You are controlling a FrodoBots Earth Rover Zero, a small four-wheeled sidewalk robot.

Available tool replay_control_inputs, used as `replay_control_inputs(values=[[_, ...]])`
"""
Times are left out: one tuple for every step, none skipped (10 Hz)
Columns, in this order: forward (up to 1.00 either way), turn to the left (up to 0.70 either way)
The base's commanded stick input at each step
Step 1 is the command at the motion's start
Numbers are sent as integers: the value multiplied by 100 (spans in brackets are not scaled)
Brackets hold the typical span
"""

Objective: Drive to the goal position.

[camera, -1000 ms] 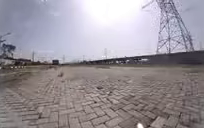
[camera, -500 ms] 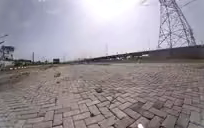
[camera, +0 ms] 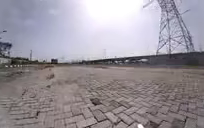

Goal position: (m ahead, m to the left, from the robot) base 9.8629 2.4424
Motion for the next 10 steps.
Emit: replay_control_inputs(values=[[100,0],[100,0],[100,0],[100,0],[100,0],[100,0],[100,0],[100,0],[100,0],[100,0]])
